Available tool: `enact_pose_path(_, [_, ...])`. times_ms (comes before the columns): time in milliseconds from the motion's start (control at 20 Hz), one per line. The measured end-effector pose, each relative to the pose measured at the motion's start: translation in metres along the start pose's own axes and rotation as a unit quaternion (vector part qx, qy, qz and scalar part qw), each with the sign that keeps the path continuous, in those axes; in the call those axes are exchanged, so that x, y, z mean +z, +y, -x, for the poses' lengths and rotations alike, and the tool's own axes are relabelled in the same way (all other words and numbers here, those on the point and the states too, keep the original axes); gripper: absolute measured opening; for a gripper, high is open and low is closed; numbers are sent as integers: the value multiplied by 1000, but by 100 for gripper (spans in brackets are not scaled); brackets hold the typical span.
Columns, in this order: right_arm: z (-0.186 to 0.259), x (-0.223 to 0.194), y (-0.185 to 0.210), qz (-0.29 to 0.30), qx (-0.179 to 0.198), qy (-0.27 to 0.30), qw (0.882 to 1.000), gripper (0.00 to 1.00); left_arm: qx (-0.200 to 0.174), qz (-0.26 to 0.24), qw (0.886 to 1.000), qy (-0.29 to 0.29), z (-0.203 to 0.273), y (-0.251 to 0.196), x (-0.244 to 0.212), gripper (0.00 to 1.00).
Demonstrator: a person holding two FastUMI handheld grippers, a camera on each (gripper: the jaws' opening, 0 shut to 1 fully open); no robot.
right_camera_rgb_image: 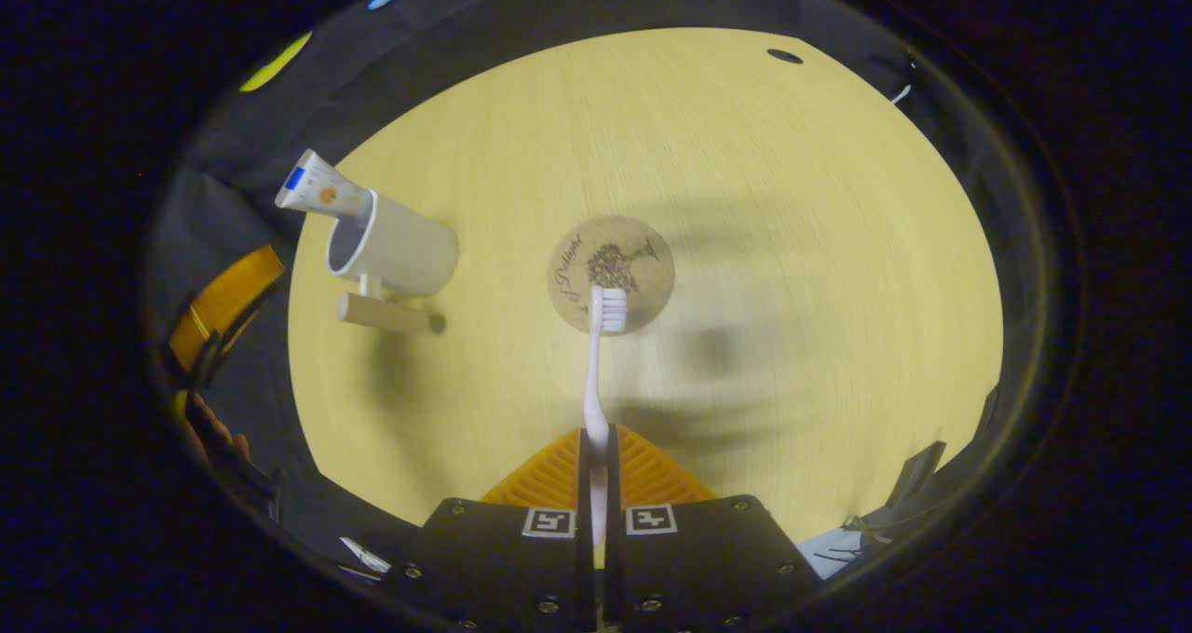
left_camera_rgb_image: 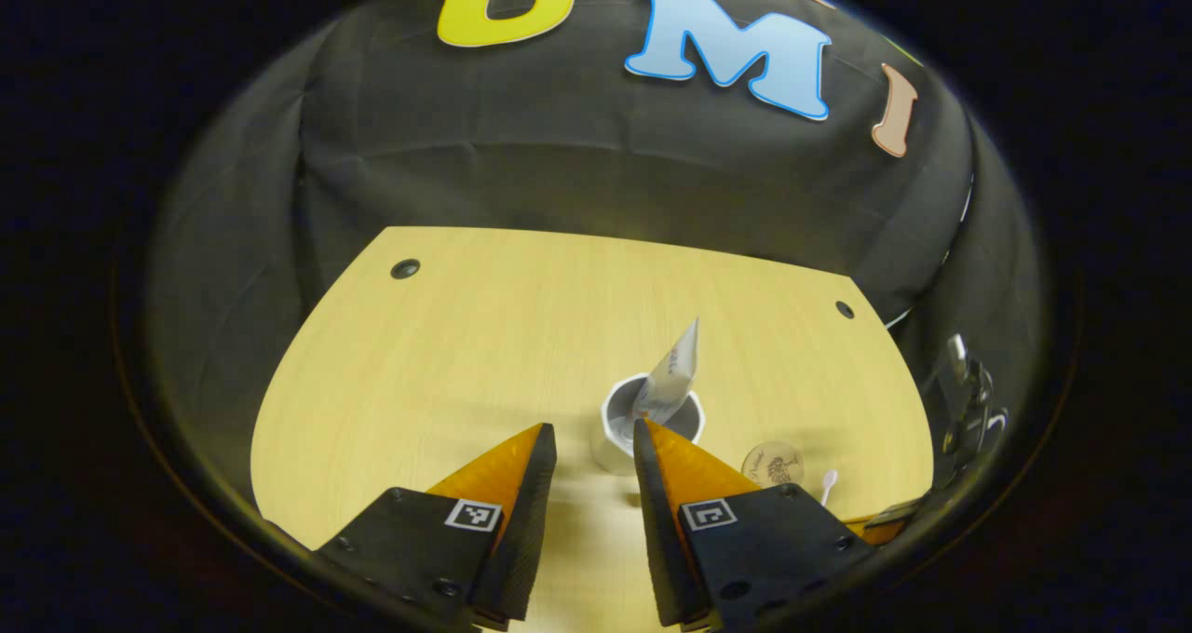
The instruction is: Put the toothbrush and toothpaste on the desktop into the cup, then pick up the cup and place it on the coaster on the desktop.
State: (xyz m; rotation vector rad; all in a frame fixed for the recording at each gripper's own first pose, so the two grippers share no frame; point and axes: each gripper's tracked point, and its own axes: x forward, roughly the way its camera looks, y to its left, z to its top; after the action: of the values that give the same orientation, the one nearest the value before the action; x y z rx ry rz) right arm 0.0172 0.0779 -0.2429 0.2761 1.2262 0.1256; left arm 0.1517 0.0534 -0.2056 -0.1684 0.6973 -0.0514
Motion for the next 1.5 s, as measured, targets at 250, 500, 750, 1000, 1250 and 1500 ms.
enact_pose_path(250, [27,68,44,-3,38,-48,998,5,24,18,1000,8,15,33,-21,60])
enact_pose_path(500, [53,160,91,-52,79,-118,989,5,49,58,997,20,40,72,-52,52])
enact_pose_path(750, [43,197,116,-103,84,-172,976,5,69,84,994,32,61,105,-72,52])
enact_pose_path(1000, [21,199,129,-91,71,-216,970,5,81,87,992,42,70,122,-80,56])
enact_pose_path(1250, [-1,182,134,-81,71,-241,965,5,73,80,993,47,68,112,-79,51])
enact_pose_path(1500, [-2,160,137,-53,73,-251,964,5,52,67,995,53,54,85,-67,55])
